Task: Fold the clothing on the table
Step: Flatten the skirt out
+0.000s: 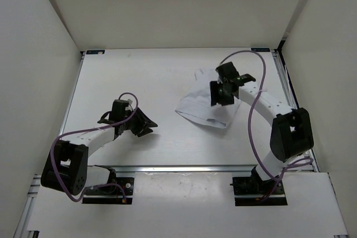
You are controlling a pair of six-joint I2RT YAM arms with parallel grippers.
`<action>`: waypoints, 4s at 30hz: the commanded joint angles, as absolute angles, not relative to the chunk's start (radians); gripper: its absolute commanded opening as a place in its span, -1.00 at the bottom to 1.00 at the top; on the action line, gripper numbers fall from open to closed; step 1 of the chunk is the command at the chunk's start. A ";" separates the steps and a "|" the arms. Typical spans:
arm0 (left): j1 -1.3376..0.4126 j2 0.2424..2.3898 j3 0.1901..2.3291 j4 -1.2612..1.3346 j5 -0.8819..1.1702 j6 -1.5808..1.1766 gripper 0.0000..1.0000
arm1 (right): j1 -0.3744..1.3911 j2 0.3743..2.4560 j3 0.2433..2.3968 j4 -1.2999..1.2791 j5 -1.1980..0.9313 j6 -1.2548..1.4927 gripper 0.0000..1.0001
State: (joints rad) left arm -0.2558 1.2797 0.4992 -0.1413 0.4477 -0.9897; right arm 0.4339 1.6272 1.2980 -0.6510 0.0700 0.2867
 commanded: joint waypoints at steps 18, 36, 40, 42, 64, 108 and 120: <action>-0.224 1.249 0.466 -0.115 0.500 -0.979 0.00 | 0.480 1.666 0.977 -0.700 0.098 0.298 -0.07; -0.181 1.198 0.472 -0.173 0.505 -0.945 0.01 | 0.778 1.747 1.235 -0.684 0.399 -0.118 0.11; -0.167 1.181 0.469 -0.178 0.508 -0.940 0.01 | 0.769 1.753 1.190 -0.660 0.414 -0.143 0.09; -0.170 1.178 0.471 -0.186 0.509 -0.939 0.02 | 0.764 1.759 1.171 -0.653 0.425 -0.155 0.07; -0.156 1.160 0.439 -0.179 0.514 -0.959 0.01 | 0.818 1.589 1.221 -0.787 0.325 -0.065 -1.00; -0.483 1.651 0.699 -0.107 0.580 -0.776 0.10 | 0.307 1.118 0.827 -0.790 -0.091 0.453 -0.24; -0.587 1.750 0.726 -0.042 0.606 -0.819 -0.49 | 0.310 1.152 0.833 -0.861 -0.006 0.476 -0.25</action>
